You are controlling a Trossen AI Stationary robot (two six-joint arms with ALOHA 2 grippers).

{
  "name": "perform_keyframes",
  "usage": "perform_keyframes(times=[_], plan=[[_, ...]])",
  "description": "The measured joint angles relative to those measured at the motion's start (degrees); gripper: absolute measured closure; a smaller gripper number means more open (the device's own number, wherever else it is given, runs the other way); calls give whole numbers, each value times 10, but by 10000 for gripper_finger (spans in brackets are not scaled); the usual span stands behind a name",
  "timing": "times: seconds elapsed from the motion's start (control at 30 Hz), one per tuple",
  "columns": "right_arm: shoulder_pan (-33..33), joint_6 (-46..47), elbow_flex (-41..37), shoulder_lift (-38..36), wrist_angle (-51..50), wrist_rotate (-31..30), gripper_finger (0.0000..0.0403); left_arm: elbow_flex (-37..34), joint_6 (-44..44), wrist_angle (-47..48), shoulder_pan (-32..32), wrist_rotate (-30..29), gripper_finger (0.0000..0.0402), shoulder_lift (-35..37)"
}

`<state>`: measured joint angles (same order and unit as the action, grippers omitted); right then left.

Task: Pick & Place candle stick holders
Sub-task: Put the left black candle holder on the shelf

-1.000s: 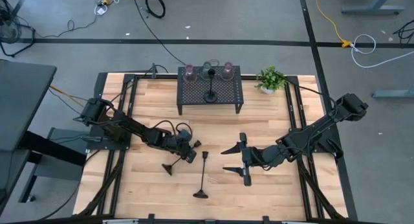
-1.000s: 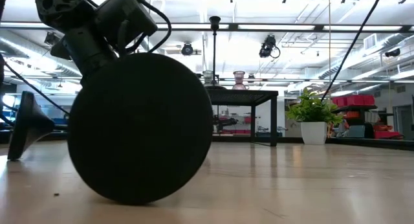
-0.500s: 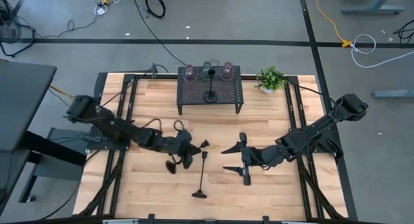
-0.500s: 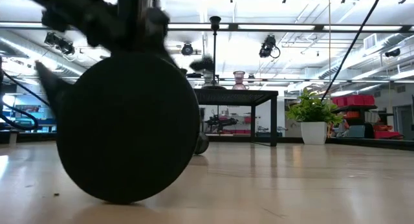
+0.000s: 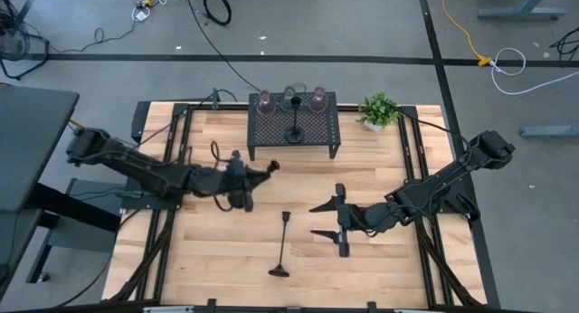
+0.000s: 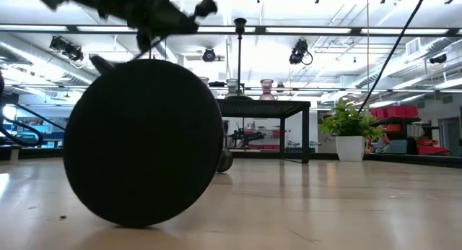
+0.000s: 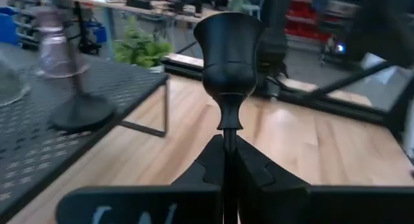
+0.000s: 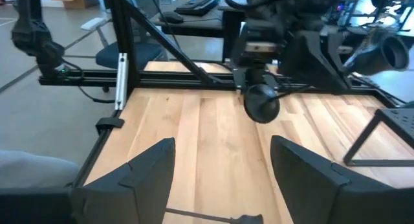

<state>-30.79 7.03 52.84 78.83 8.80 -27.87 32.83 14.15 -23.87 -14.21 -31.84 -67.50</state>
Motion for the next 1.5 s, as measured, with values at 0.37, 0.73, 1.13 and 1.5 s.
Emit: perform_keyframes(times=[0.37, 0.73, 1.13, 1.5], plan=[[0, 0, 0, 0, -2, -2, 152, -210, -106, -424, 132, 148, 392, 80], [19, 0, 0, 0, 1, -2, 152, -222, -92, -551, 288, 272, 392, 62], [19, 4, -1, 0, 0, -2, 152, -160, -68, -616, 383, 360, 392, -53], [19, 4, -1, 0, -4, 3, 152, -64, -42, -643, 430, 425, 392, -177]])
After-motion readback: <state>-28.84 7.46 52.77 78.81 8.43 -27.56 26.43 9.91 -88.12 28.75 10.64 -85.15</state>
